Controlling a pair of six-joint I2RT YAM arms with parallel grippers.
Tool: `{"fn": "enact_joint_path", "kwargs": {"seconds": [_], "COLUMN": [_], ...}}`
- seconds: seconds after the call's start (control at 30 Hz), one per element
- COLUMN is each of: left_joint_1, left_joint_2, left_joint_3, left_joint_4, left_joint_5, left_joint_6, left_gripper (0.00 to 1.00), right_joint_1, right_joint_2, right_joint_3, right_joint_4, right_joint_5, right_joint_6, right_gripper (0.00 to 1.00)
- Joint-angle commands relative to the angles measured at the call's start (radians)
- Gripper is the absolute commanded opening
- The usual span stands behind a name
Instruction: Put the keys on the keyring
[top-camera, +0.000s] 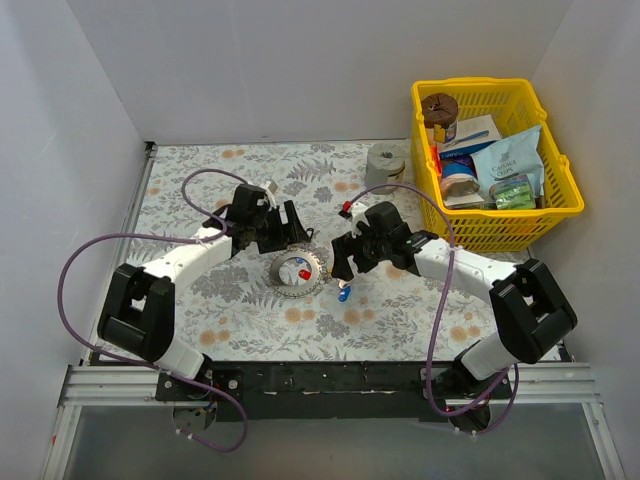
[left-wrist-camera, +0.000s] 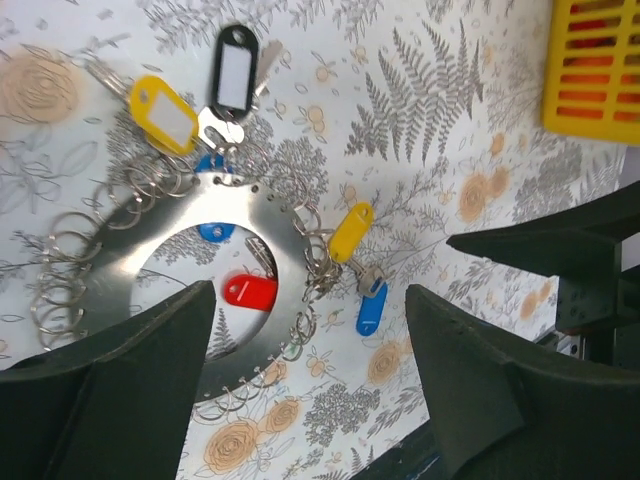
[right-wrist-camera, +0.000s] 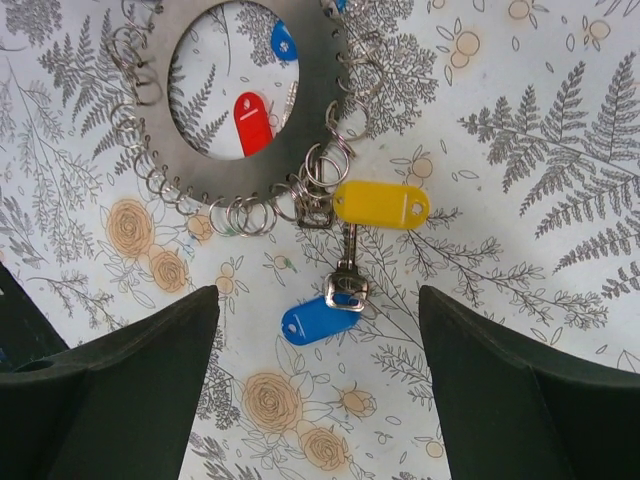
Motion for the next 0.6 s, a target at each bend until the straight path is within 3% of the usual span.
{"fn": "enact_joint_path", "kwargs": {"seconds": [0.0,0.3,0.57], "left_joint_1": [0.091,0.321,0.394], "left_joint_2": [-0.049,-0.119,-0.156], "left_joint_3": [0.012,-0.154,-0.209], "left_joint_4": [0.001,0.165,0.145], "left_joint_5": [0.067,0.354,0.384], "left_joint_6": [0.014,-0.07,-0.036], "left_gripper": [0.77,0.77,0.77], "right_joint_1": [-0.003,-0.005,-0.006], "right_joint_2": [-0.026,0.048,0.111], "right_joint_3": [0.034,0.121,0.155], "right_joint_4": [0.064,0.04,0.077], "right_joint_5": [-0.023,-0.04,-0.066], "right_joint_6": [0.011,0.017,0.051], "right_gripper": [0.88,0.83,0.81]}}
